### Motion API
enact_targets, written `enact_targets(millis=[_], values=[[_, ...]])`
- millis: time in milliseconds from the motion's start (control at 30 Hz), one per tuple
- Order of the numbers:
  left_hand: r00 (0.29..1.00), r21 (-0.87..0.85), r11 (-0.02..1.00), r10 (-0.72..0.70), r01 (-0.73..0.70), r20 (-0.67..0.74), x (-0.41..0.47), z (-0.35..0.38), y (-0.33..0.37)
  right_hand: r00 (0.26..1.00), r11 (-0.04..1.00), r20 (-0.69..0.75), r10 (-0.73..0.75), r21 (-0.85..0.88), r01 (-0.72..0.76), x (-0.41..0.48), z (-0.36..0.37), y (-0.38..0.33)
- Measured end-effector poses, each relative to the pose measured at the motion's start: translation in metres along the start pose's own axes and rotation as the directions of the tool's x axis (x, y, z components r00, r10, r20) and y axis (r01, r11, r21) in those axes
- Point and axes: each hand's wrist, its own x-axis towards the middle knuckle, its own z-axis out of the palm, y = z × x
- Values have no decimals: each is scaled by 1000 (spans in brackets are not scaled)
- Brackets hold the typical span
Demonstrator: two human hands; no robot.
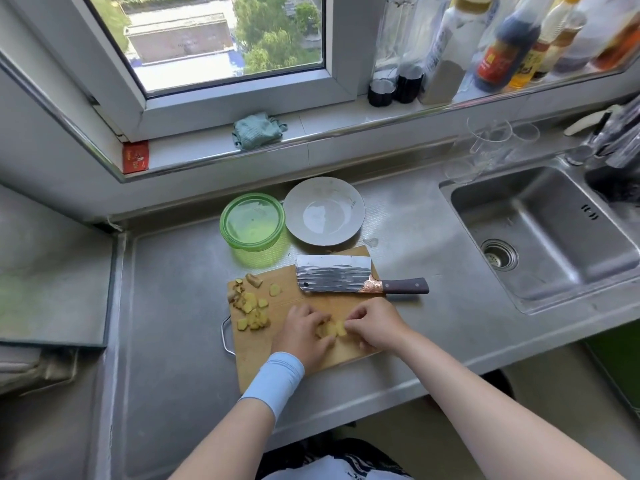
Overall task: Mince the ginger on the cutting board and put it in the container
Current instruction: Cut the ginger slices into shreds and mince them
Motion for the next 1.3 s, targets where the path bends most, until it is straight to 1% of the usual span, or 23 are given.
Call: enact_targets(millis=[133, 267, 367, 433, 500, 567, 633, 800, 867, 933, 1000, 1033, 1100, 1133, 1200, 1300], values=[[997, -19, 999, 45, -46, -58, -2, 4, -1, 991, 961, -4, -132, -244, 127, 7, 1, -6], [997, -30, 999, 42, -44, -62, -1, 4, 0, 987, 902, -14, -161, -408, 142, 10, 4, -12], [998, -34, 999, 37, -39, -56, -2, 4, 0, 979, 869, -67, -191, -475, 137, 11, 8, -14], [998, -25, 999, 30, -31, -59, -2, 5, 0, 965, 848, -99, -245, -505, 163, 10, 12, -11], [998, -16, 999, 30, -31, -54, -2, 5, 0, 943, 810, -88, -321, -542, 225, 7, 15, -8], [998, -3, 999, 39, -39, -48, -2, 5, 0, 930, 779, -50, -363, -564, 273, 4, 17, -4], [998, -5, 999, 43, -43, -39, -1, 4, -1, 927, 787, -42, -373, -543, 292, 2, 16, 0], [999, -19, 999, 48, -48, -12, 1, 3, -3, 941, 834, 9, -339, -460, 305, -2, 13, -3], [999, -10, 999, 43, -43, -5, 1, 3, -3, 969, 878, -47, -242, -437, 198, -1, 12, -8], [999, -4, 999, 39, -39, -6, 1, 3, -4, 988, 941, -122, -97, -335, 51, 2, 10, -9], [999, 6, 999, 37, -37, -13, 1, 3, -4, 992, 979, -122, 38, -197, -62, 6, 11, -8], [999, 5, 999, 35, -35, -13, 0, 3, -4, 990, 985, -115, 84, -139, -100, 7, 12, -8], [999, 5, 999, 36, -36, -10, 1, 4, -4, 982, 986, -133, 134, -79, -145, 9, 16, -7], [999, 8, 999, 36, -36, -6, 1, 4, -4, 980, 985, -138, 142, -78, -154, 9, 17, -7], [999, 5, 999, 38, -38, -4, 2, 4, -5, 979, 975, -157, 126, -161, -151, 6, 18, -10], [999, 15, 999, 42, -42, -2, 3, 5, -5, 971, 944, -238, 30, -313, -106, -2, 20, -17]])
